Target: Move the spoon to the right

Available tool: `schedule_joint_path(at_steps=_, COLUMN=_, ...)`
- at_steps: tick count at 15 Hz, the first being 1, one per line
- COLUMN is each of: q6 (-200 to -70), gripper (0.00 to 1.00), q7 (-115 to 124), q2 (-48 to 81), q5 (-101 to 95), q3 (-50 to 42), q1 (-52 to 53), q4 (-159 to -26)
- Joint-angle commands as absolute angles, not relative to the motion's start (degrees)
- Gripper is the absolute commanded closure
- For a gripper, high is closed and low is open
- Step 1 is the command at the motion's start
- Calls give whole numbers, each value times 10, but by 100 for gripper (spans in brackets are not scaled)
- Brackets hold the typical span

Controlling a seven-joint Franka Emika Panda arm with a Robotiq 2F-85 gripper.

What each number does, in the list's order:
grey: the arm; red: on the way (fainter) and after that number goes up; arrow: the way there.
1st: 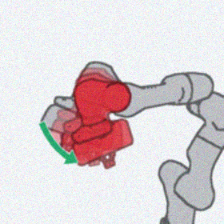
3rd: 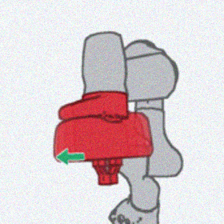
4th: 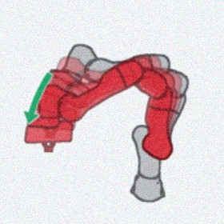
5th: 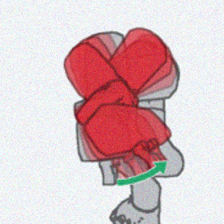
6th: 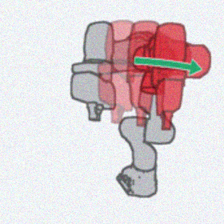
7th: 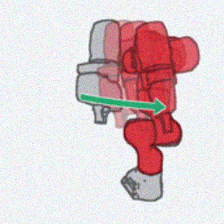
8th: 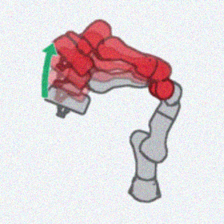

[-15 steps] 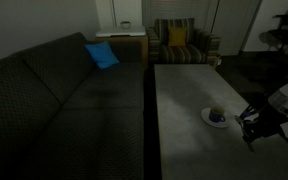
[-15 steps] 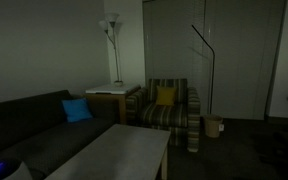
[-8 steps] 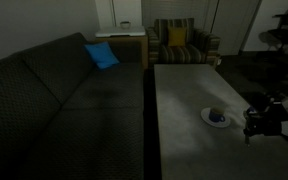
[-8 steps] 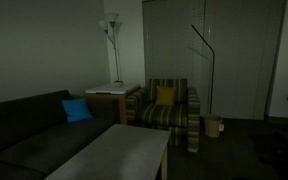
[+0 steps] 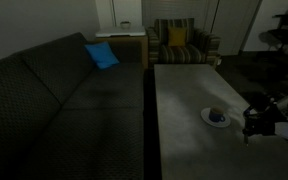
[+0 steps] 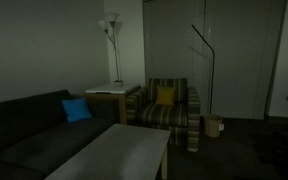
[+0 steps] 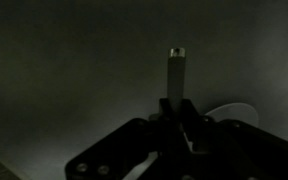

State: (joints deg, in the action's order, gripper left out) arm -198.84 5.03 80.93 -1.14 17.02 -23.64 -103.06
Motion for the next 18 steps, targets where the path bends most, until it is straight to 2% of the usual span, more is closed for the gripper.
schedule_joint_path(at_steps=1, q6=-1980, gripper=96, q7=95, q2=811, q5=68, q3=94, q1=-141, q4=-985)
schedule_joint_path(at_steps=3, q6=-1954, gripper=96, q7=109, q2=816, q5=99, q3=65, q1=-108, q4=-963)
schedule_joint_path(at_steps=7, q6=-1906, gripper=96, q7=121, q2=836, q5=102, q3=64, q1=-106, q4=-912)
schedule_joint_path(at_steps=13, q6=-1757, gripper=96, q7=157, q2=870, q5=139, q3=22, q1=-92, q4=-825)
schedule_joint_path(at_steps=18, q6=-1773, gripper=96, q7=162, q2=853, q5=156, q3=36, q1=-94, q4=-845)
